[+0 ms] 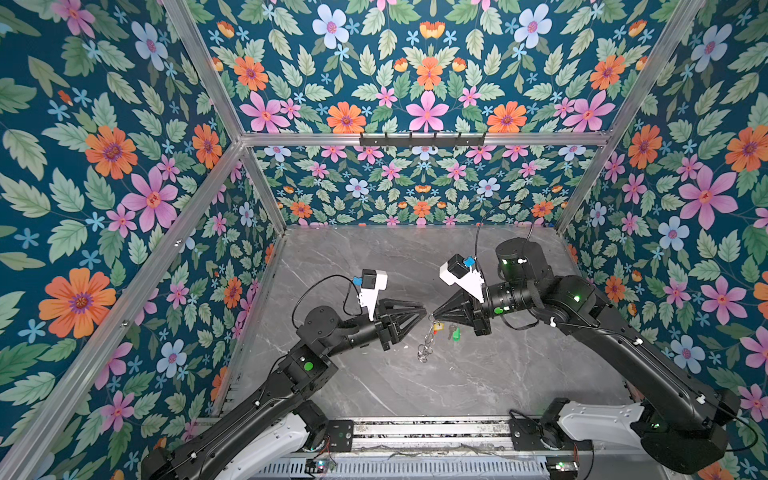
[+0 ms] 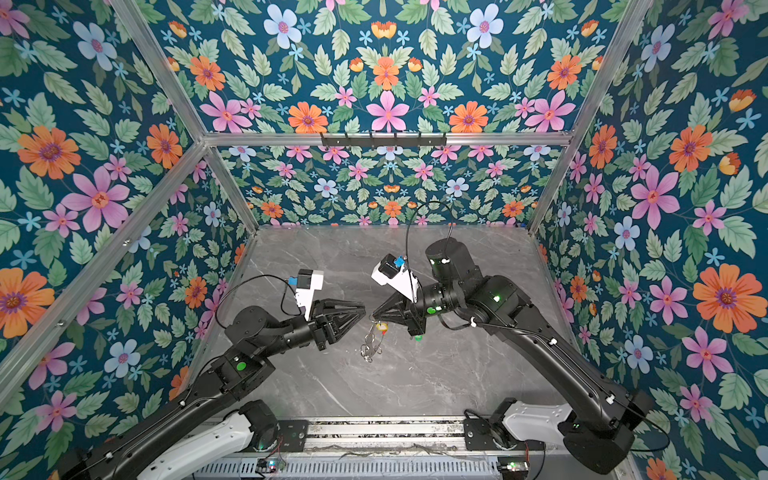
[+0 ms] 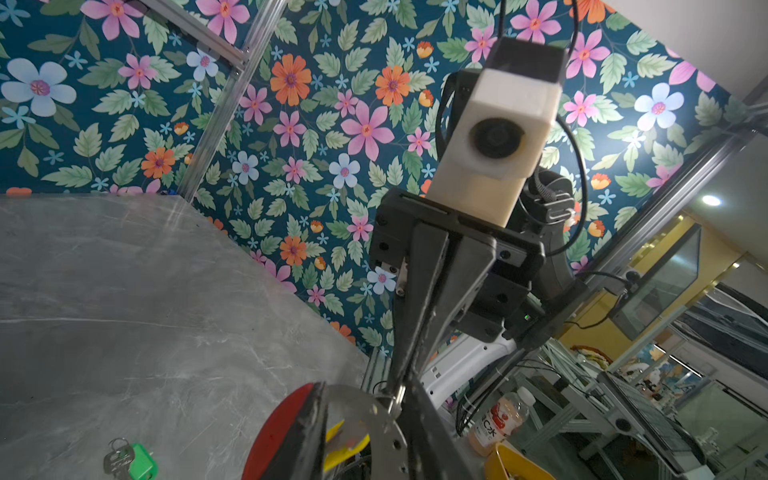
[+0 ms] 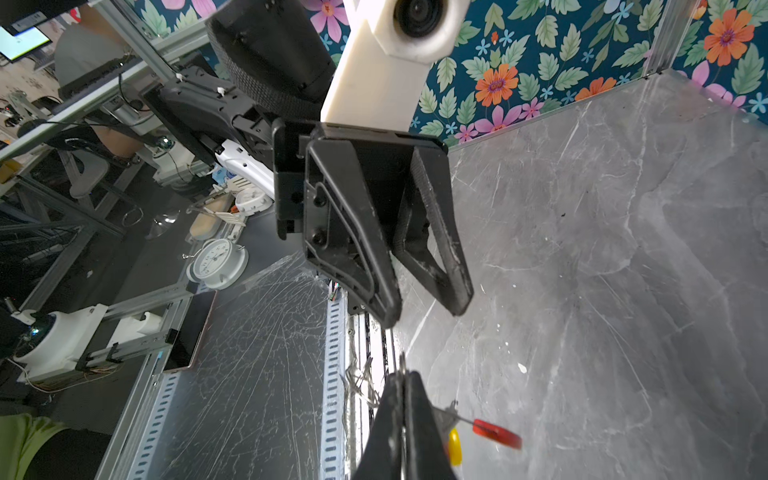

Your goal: Remove the keys from the keyring

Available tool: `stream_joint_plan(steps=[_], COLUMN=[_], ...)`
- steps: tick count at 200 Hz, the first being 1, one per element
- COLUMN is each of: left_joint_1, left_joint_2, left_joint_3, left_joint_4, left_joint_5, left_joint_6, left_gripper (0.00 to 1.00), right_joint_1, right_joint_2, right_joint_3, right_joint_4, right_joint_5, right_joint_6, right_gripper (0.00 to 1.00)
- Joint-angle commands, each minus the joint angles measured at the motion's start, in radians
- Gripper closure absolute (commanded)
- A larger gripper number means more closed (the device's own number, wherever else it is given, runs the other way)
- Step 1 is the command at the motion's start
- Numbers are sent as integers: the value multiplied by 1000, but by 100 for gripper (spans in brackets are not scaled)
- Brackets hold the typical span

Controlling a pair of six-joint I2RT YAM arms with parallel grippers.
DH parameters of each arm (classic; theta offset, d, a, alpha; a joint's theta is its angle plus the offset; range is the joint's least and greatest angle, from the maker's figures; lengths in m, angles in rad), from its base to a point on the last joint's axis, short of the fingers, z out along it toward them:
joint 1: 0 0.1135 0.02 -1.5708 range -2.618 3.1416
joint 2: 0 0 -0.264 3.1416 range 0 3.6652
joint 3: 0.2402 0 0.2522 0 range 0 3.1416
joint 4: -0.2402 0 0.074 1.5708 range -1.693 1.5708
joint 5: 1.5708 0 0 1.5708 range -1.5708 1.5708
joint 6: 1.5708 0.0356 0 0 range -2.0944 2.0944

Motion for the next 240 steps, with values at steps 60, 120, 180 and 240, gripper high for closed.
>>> stream_joint_plan(steps=[60, 120, 180, 240], left_joint_1=[2, 1, 2, 1], left_joint_2=[44, 42, 9, 57], left_joint_3=[61, 75, 106, 142], left_joint_4=[-107, -119, -231, -248], left_joint_5=[97, 123, 128, 174], left_joint_6=[59, 65, 130, 161], left_gripper=[71, 71, 71, 73], right_joint_1=[1, 1, 1, 1], right_joint_2=[6, 12, 2, 28], right_joint_3=[33, 31, 20, 50], right_joint_4=[-41, -48, -55, -61], right_joint_5=[-4, 16, 7, -36], right_joint_6=[-38, -44, -48, -47], right_gripper=[100, 100, 100, 100])
